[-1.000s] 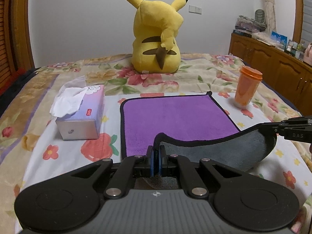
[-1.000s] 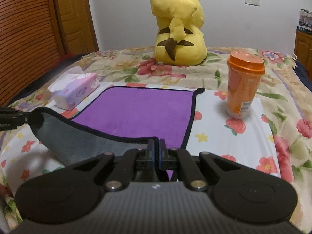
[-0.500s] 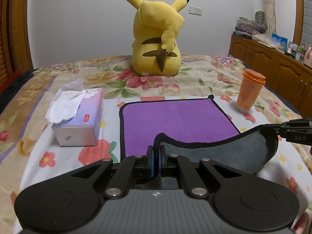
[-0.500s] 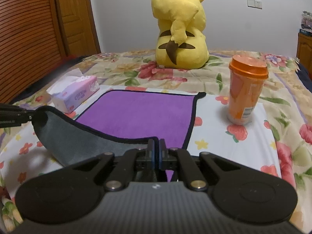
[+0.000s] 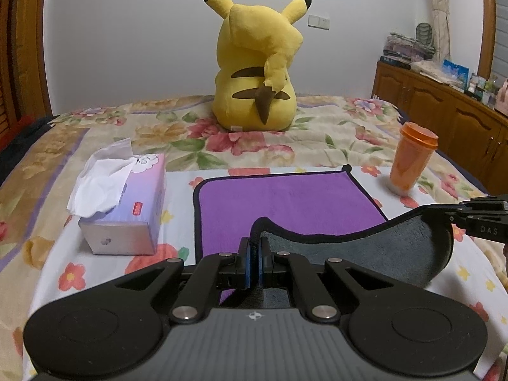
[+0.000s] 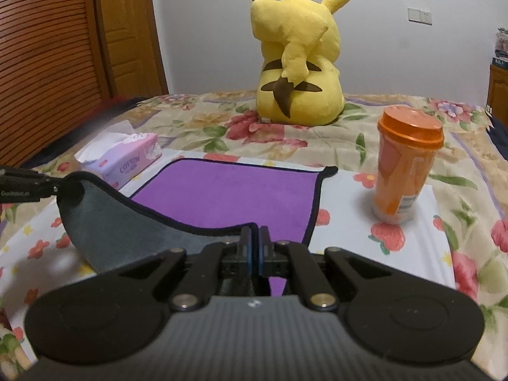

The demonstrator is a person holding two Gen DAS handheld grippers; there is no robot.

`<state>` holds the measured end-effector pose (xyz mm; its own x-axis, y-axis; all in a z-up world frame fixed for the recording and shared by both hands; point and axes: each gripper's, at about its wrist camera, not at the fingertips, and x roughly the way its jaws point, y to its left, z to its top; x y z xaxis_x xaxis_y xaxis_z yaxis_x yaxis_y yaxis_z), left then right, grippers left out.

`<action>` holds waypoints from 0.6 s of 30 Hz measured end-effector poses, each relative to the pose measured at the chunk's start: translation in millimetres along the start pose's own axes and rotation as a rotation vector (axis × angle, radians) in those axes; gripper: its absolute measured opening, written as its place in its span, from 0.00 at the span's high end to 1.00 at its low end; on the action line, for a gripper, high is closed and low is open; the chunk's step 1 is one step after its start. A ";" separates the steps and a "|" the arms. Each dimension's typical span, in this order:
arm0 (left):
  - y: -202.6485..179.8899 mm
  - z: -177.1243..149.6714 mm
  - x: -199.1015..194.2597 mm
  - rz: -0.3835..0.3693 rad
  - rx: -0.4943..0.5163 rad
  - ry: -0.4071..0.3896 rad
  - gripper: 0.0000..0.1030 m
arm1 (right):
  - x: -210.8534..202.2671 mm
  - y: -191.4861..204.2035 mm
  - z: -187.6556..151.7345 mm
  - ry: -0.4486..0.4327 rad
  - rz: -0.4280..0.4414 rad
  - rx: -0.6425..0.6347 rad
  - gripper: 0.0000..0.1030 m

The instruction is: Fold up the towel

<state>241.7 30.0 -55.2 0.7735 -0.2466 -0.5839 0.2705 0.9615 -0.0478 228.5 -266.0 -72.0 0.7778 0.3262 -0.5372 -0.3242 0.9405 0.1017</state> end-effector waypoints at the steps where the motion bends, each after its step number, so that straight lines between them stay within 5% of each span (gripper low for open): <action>1: 1.1 1.1 1.1 -0.001 -0.001 -0.001 0.93 | 1.5 0.0 1.0 -0.001 0.000 -0.004 0.96; 18: 5.8 18.6 27.1 0.020 0.049 -0.026 0.93 | 28.2 0.2 18.7 -0.021 -0.019 -0.091 0.96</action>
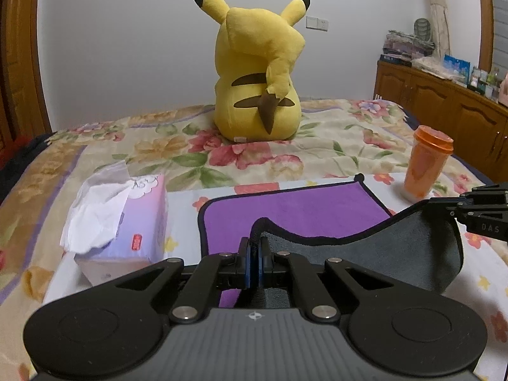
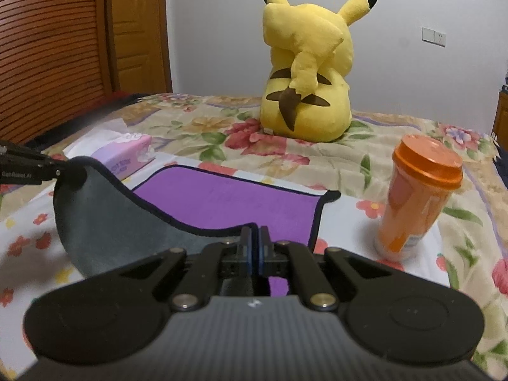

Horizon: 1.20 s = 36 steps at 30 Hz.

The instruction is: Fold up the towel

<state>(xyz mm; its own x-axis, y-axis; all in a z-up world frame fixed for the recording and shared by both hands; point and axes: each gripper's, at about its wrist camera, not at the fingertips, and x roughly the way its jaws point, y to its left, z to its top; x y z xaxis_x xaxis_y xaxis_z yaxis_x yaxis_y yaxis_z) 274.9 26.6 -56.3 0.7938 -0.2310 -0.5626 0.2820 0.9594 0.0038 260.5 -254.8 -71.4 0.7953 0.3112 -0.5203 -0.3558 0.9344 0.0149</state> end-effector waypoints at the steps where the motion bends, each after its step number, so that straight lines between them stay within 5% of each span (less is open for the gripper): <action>1: 1.1 1.1 1.6 -0.001 0.001 -0.002 0.93 | 1.3 -0.9 1.1 -0.002 -0.002 -0.002 0.96; 36: 10.6 61.2 73.4 0.064 -0.024 -0.105 0.93 | 65.6 -25.9 52.2 -0.075 -0.103 -0.099 0.96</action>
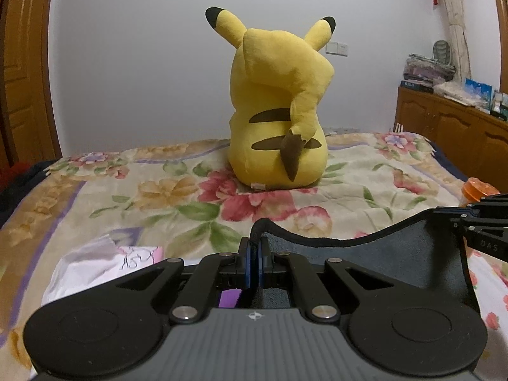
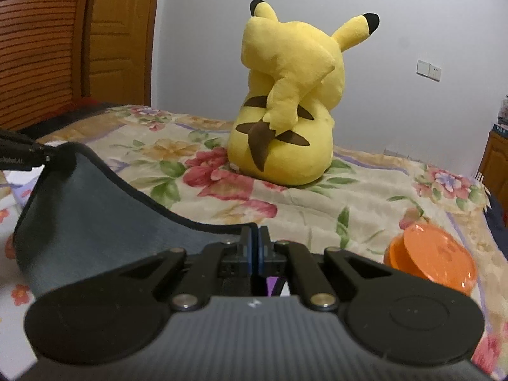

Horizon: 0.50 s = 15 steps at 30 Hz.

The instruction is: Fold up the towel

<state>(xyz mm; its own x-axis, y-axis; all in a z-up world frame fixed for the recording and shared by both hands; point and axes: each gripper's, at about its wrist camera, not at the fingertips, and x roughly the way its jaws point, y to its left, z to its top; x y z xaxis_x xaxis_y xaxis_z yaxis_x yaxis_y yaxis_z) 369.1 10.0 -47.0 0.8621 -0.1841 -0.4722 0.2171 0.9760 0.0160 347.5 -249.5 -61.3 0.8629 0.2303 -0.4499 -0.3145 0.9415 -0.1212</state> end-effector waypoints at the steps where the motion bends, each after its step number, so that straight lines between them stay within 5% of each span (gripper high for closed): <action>1: 0.1 1.0 2.6 0.002 -0.001 0.000 0.93 | 2.4 -0.2 0.4 0.000 0.001 -0.002 0.96; 15: 9.1 -16.8 59.3 0.052 -0.017 0.071 0.93 | 50.2 4.1 -16.3 0.060 -0.042 -0.060 0.96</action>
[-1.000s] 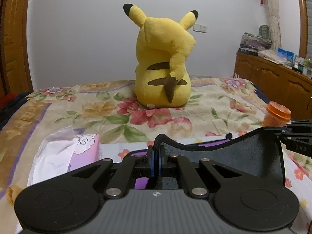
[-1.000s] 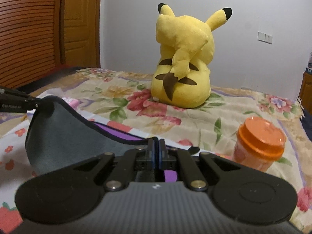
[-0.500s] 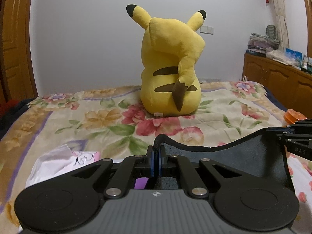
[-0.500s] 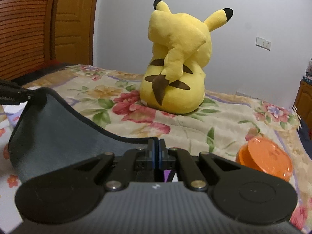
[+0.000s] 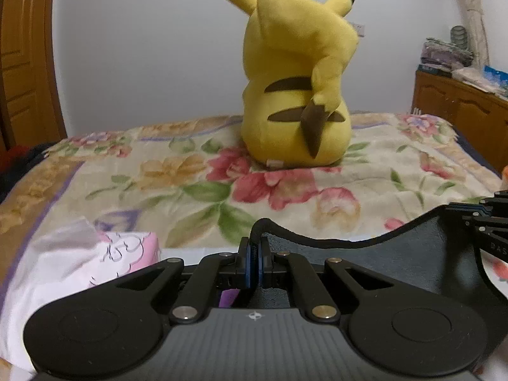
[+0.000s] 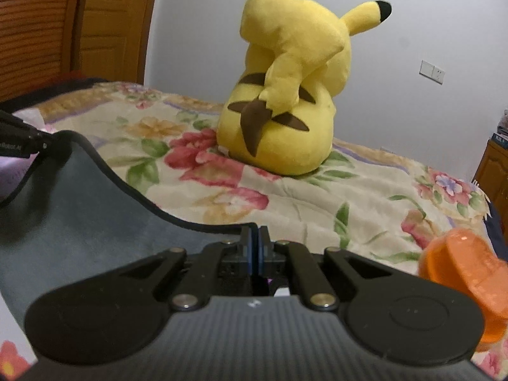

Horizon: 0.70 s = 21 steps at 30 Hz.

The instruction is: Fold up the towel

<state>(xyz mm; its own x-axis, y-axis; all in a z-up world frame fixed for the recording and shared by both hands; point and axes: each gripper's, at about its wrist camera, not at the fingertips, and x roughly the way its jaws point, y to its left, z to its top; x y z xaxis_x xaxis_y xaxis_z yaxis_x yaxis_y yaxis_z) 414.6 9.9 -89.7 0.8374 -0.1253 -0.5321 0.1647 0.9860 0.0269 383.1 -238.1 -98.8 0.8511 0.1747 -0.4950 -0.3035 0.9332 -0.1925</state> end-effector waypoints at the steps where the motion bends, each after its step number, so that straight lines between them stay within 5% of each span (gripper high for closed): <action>1: 0.4 -2.7 3.5 0.003 -0.005 0.009 0.93 | 3.0 0.0 -1.8 0.009 0.003 0.005 0.96; 9: -1.6 -17.6 16.2 0.018 0.001 0.055 0.89 | 14.1 -2.8 -16.7 0.050 0.004 0.074 0.95; 11: -1.0 -19.8 17.8 0.016 0.007 0.075 0.79 | 13.9 -4.0 -19.0 0.053 0.000 0.087 0.95; 12: -0.4 -20.4 17.9 0.016 0.005 0.079 0.66 | 14.1 -4.5 -19.7 0.055 -0.001 0.090 0.94; 13: 0.0 -20.9 17.4 0.016 0.003 0.085 0.54 | 13.9 -4.7 -20.5 0.059 -0.003 0.092 0.91; 15: 0.9 -22.5 13.9 0.009 -0.001 0.091 0.46 | 11.6 -4.7 -22.0 0.062 -0.003 0.097 0.81; 17: 0.4 -23.5 9.5 0.002 0.003 0.102 0.44 | 6.6 -4.5 -23.0 0.060 -0.003 0.107 0.54; 21: -3.4 -22.1 -4.6 -0.011 0.016 0.112 0.41 | -7.0 -4.0 -22.0 0.068 0.001 0.126 0.51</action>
<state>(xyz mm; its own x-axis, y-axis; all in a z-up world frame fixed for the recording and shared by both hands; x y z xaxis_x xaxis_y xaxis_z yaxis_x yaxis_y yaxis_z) 398.7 9.6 -106.0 0.7719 -0.1219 -0.6240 0.1826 0.9826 0.0340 368.9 -250.0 -113.3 0.8188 0.1576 -0.5521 -0.2441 0.9659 -0.0864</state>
